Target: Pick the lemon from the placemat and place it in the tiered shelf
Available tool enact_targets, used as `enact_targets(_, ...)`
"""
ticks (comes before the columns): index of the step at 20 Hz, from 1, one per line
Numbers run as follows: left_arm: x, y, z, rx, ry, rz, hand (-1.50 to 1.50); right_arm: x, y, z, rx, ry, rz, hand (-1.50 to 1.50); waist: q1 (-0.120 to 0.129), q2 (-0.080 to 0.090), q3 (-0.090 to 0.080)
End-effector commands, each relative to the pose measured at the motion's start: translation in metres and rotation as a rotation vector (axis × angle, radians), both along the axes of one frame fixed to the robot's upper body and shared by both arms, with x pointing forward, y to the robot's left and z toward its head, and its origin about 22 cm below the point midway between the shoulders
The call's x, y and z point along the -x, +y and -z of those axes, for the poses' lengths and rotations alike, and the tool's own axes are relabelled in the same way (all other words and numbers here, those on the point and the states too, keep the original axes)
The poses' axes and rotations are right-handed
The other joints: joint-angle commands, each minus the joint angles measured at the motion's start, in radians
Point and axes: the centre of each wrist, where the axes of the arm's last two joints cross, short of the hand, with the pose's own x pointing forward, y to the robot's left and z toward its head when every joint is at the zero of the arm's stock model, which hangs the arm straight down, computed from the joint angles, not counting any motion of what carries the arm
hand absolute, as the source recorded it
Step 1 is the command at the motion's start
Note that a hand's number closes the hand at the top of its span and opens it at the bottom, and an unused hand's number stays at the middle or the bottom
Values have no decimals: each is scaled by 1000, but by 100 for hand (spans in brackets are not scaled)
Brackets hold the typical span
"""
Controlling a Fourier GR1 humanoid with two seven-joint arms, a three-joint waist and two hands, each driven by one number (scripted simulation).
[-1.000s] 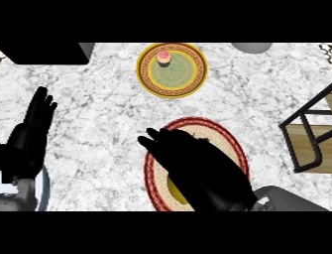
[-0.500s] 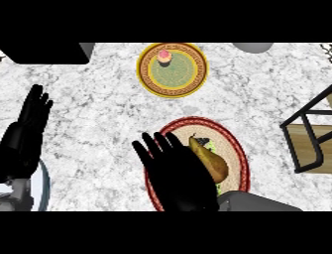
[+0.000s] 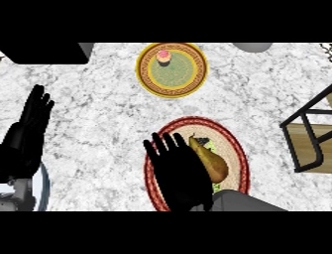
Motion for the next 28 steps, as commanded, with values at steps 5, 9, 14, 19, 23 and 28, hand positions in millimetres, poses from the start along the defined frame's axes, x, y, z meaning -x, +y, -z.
enact_targets(5,-4,-18,2,2,4,0,0,14,-14,30,69,24,66,-150,-4,1,1)
enact_targets(9,-7,-19,3,27,3,5,0,-12,-3,35,89,46,62,-150,0,2,0)
enact_targets(14,-13,-1,0,6,13,-14,0,-6,-19,53,28,20,75,-150,-2,2,0)
enact_targets(19,-5,-12,19,-11,-5,9,0,-8,-18,69,23,19,44,-150,-1,2,0)
enact_targets(23,-16,-17,0,2,13,20,0,-5,8,79,25,33,43,-150,0,2,0)
enact_targets(28,-3,-6,9,3,19,18,0,-19,-5,103,48,69,69,-150,2,2,0)
